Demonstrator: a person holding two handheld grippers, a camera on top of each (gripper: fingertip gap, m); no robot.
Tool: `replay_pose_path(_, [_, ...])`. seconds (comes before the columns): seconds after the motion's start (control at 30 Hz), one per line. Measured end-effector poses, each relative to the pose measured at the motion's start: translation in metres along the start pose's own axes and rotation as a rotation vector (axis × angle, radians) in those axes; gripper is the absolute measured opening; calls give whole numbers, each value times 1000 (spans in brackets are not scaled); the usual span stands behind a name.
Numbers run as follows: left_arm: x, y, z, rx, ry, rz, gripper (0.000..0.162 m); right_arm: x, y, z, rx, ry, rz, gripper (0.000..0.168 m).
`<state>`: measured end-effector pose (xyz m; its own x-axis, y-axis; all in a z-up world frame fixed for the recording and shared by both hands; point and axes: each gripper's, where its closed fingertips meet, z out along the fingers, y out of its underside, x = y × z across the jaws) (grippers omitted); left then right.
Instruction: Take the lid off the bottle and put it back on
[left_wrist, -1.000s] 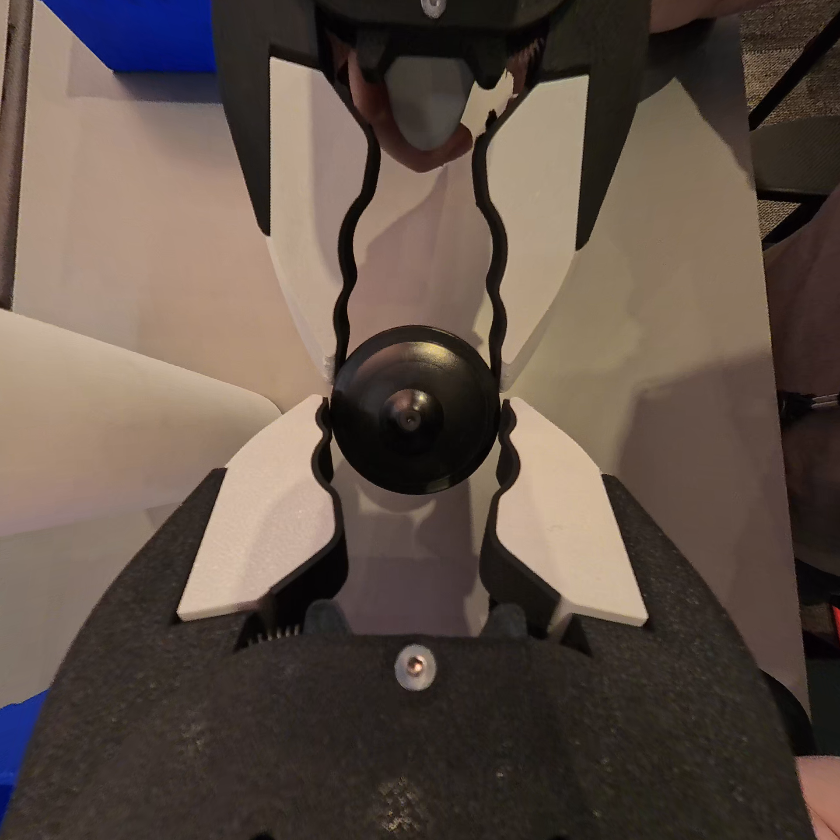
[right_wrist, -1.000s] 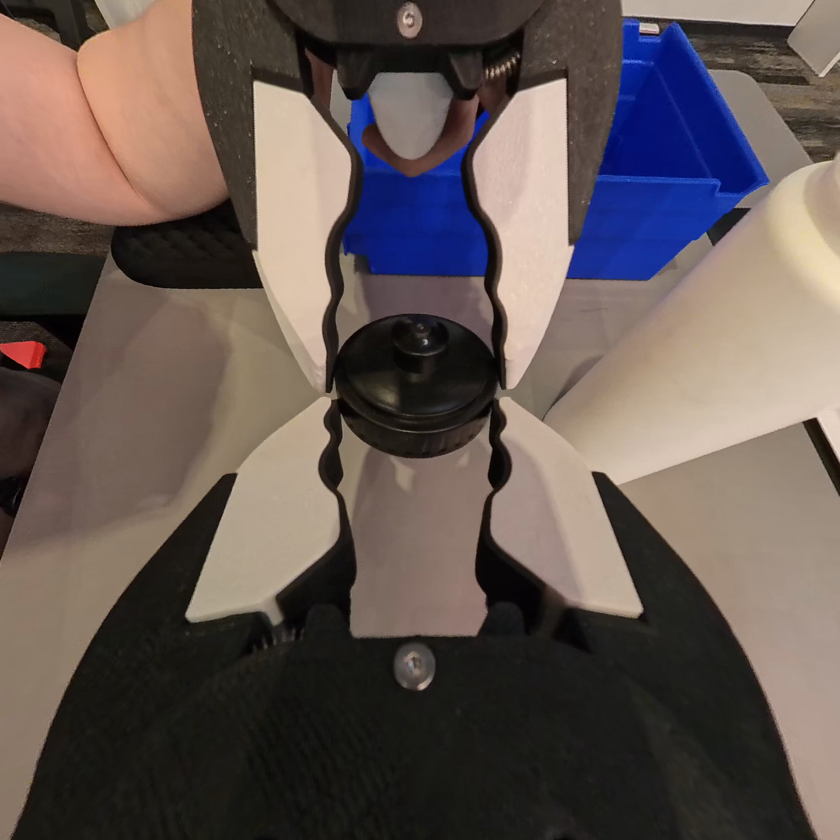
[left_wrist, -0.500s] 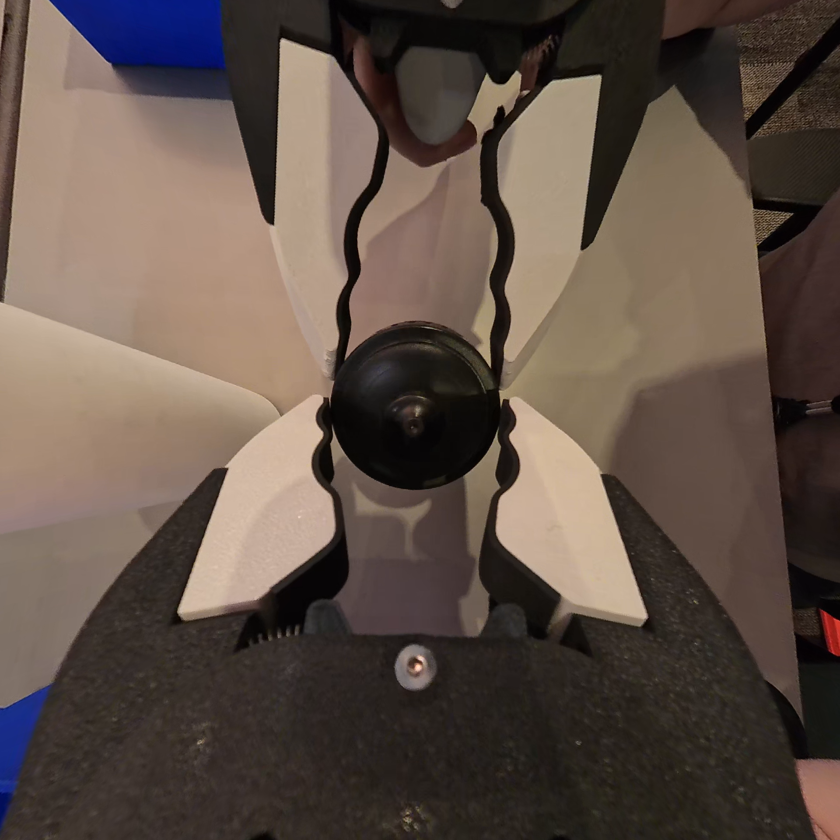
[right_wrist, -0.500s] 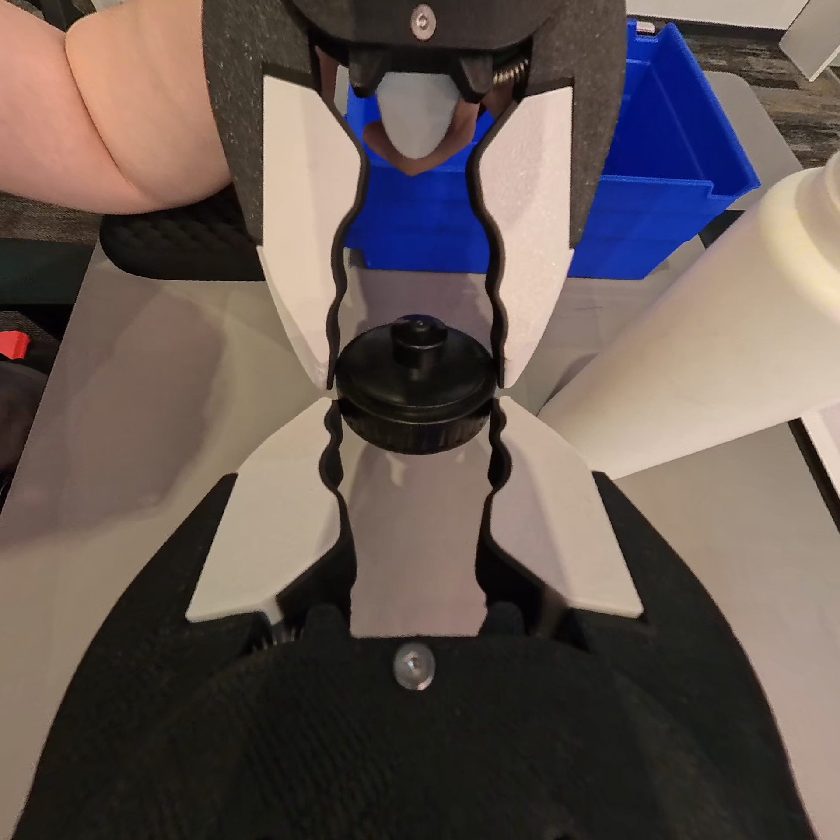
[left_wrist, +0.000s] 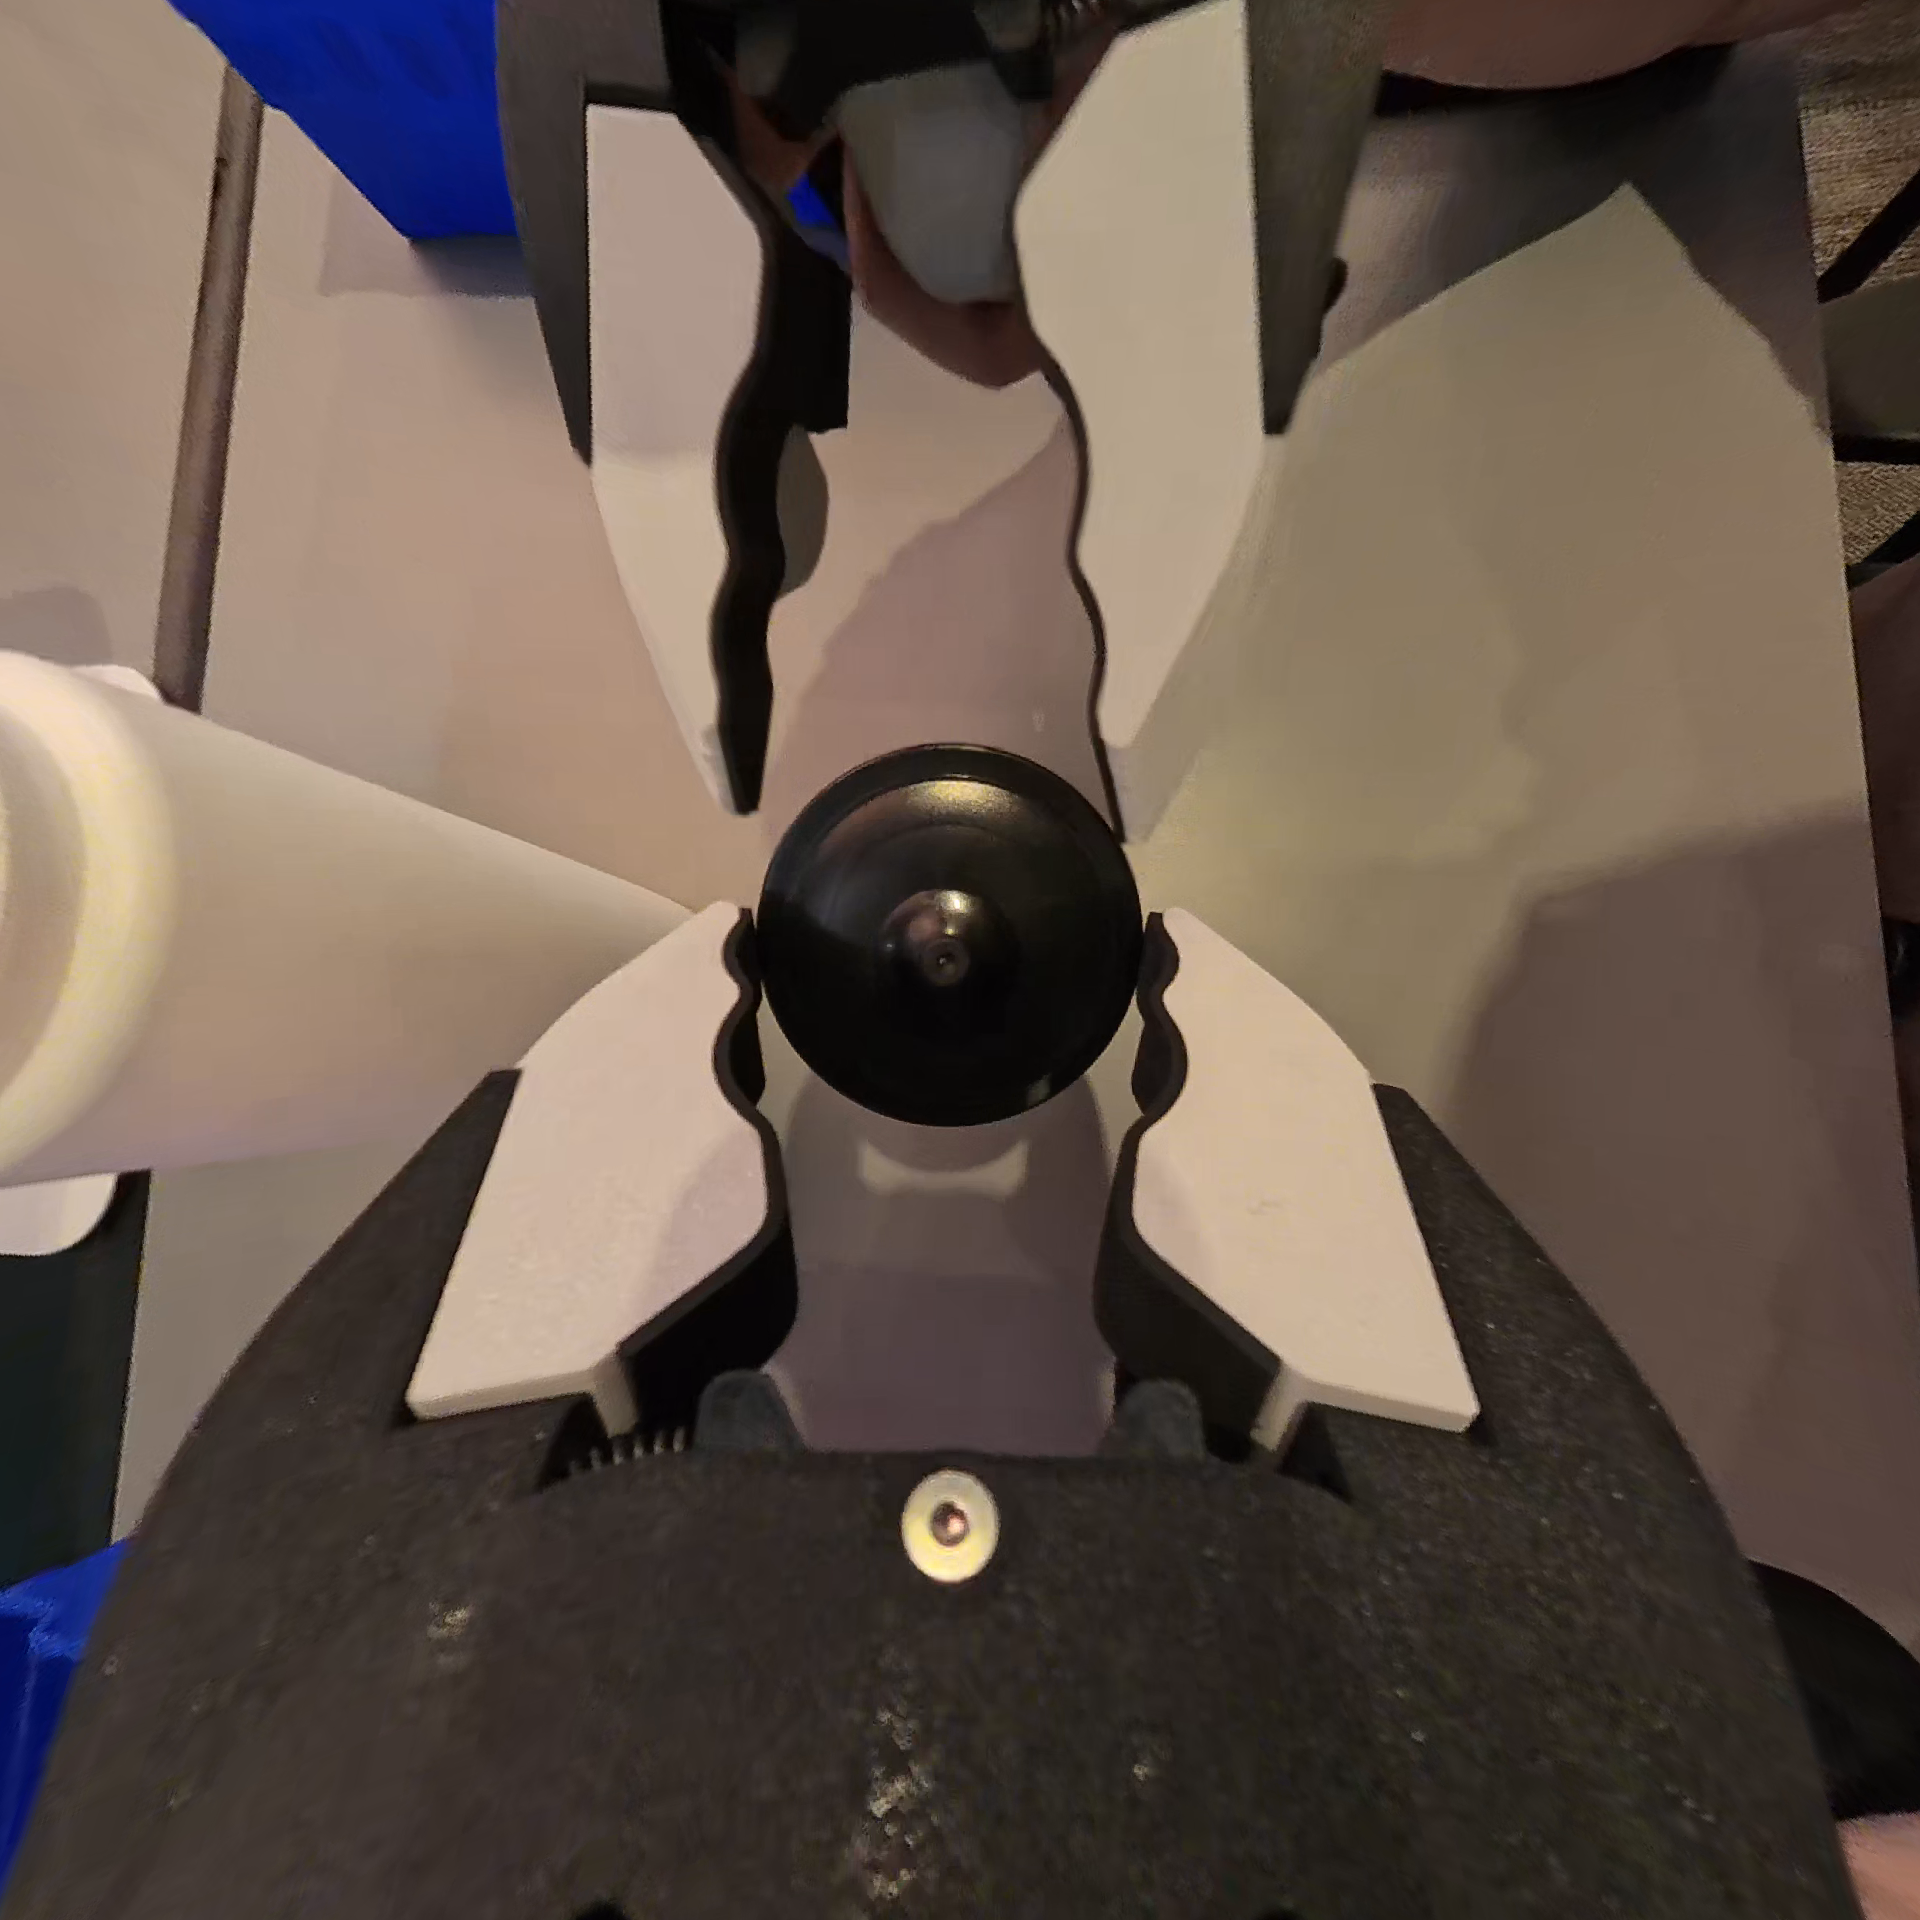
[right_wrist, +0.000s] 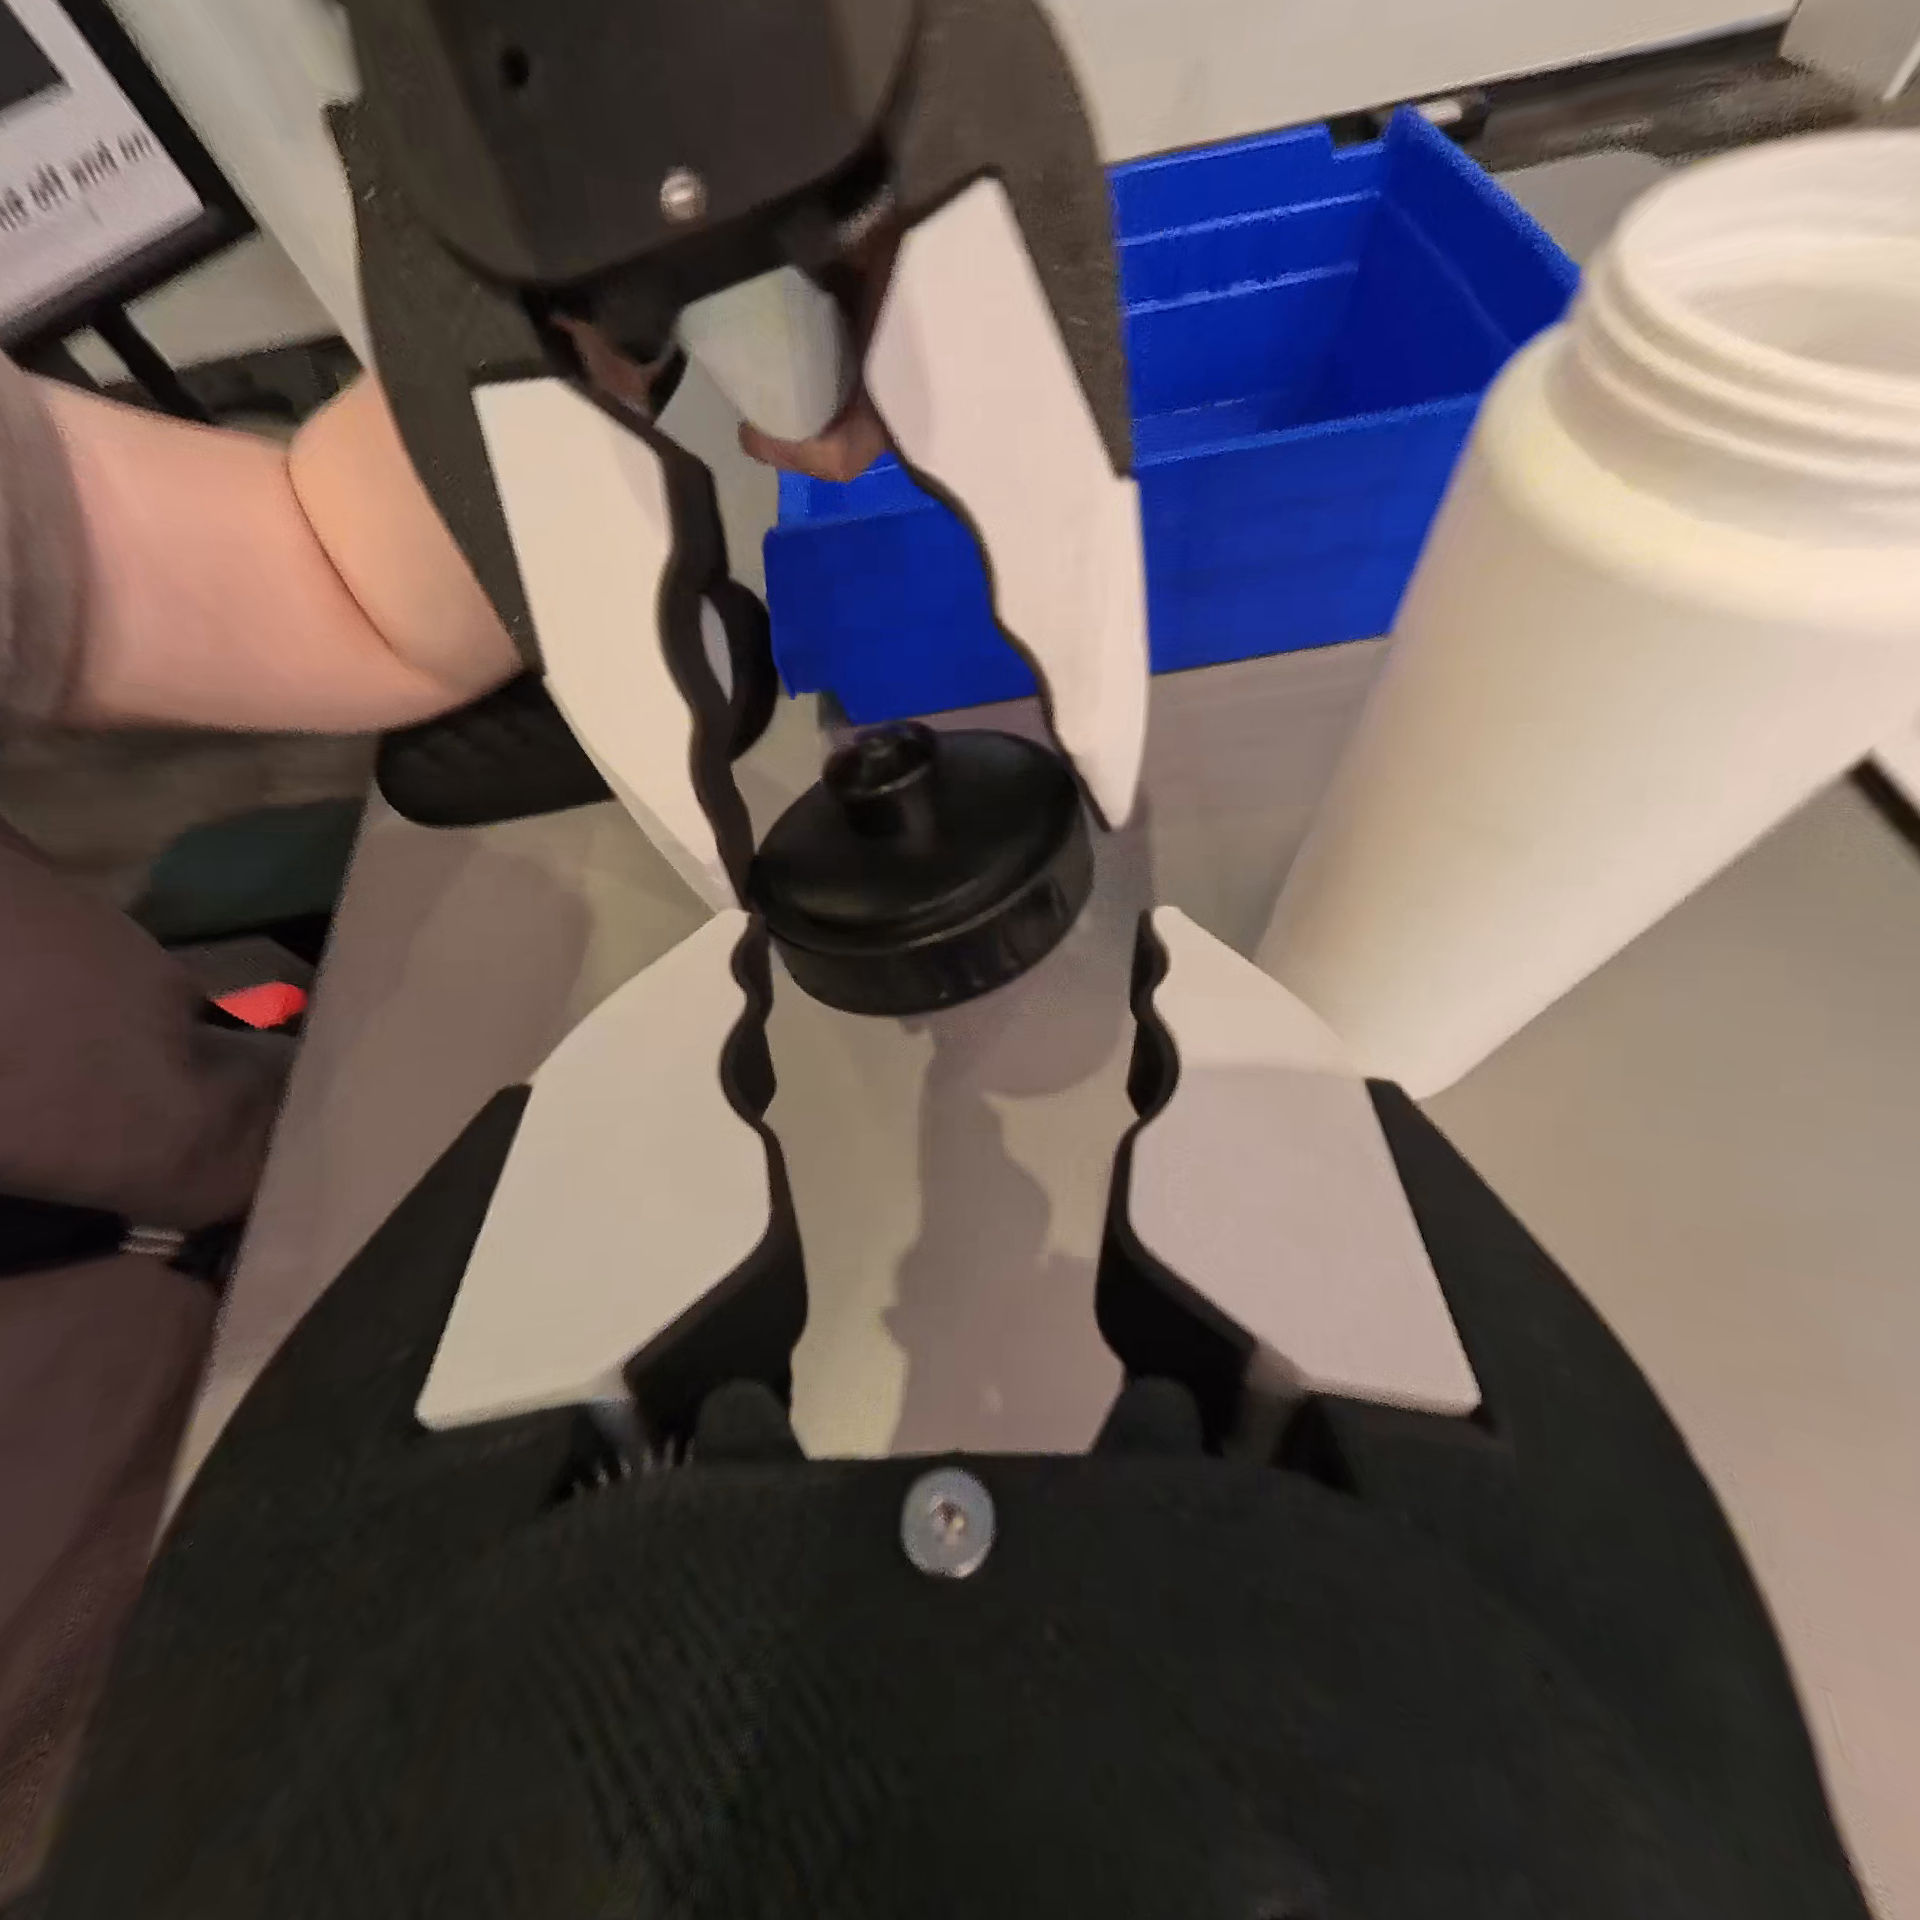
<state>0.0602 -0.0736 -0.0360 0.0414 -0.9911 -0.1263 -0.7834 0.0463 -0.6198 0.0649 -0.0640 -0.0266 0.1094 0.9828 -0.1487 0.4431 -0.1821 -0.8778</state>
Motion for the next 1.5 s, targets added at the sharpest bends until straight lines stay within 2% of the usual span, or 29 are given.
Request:
replay_pose_path(0.13, [-3,0,-5,10,-14,-9,70,10,2,-3,38,-89,314,70])
replay_pose_path(0.27, [-4,3,-3,-18,-33,2,70,2,2,-1,77,-320,626,68])
replay_pose_path(0.37, [-4,3,0,-22,-29,3,70,-2,3,0,84,-414,740,54])
replay_pose_path(0.5, [-4,6,4,-46,-41,14,70,-4,11,7,42,-404,740,48])
replay_pose_path(0.6, [-3,5,7,-53,-40,21,70,-9,11,7,36,-444,749,30])
replay_pose_path(0.87, [-4,3,8,-50,-62,36,70,-10,10,3,52,-482,770,25])
replay_pose_path(0.93, [-7,0,6,-26,-82,21,55,-11,8,-1,67,-500,765,11])
replay_pose_path(1.1, [-11,-2,1,6,-90,0,56,-11,7,-5,67,-507,747,9])
replay_pose_path(1.2, [-16,-3,-1,20,-107,-19,63,-11,4,-11,75,-509,727,9])
replay_pose_path(1.37, [-21,-21,-9,167,-85,-84,82,-20,-32,-48,249,-642,660,9])
replay_pose_path(1.43, [-26,-39,-15,301,-101,-85,91,-27,-49,-67,348,-737,634,9])
replay_pose_path(1.5, [-23,-62,-25,478,-98,-63,91,-34,-61,-81,424,-819,621,9])
